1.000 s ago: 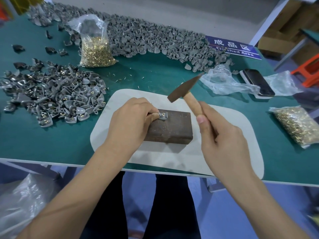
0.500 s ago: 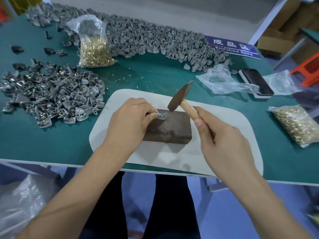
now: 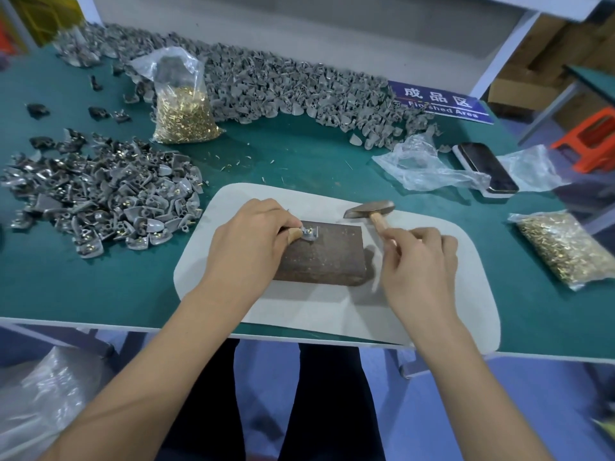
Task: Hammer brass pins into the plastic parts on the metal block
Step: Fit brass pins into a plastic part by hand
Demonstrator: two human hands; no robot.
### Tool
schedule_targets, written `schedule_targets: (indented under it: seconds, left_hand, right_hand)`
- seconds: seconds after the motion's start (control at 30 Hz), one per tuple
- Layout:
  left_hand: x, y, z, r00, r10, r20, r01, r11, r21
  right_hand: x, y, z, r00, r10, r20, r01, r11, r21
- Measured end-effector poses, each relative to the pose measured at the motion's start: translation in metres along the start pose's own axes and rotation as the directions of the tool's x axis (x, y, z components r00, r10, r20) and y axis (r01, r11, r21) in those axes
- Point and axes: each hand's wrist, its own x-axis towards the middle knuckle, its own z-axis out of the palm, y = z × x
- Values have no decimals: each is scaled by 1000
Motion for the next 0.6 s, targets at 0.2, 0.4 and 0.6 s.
schedule_targets:
  seconds: [0.2,0.4,0.6]
  left_hand:
    - [-2,5,-8,1000,8,27,-8,1000,-19]
    - [-7,-16,-38,999,-11,-48,11,1000,-13]
    - [-7,-60,-76,989,-77,-124,81,996,34]
  right_hand:
    - [14,-58,-5,949,-316,-15,296,870,394]
    - [22,-100,1,918,-396,26,344,828,442]
    - [33,-164,27,851,-523,52,480,814,326]
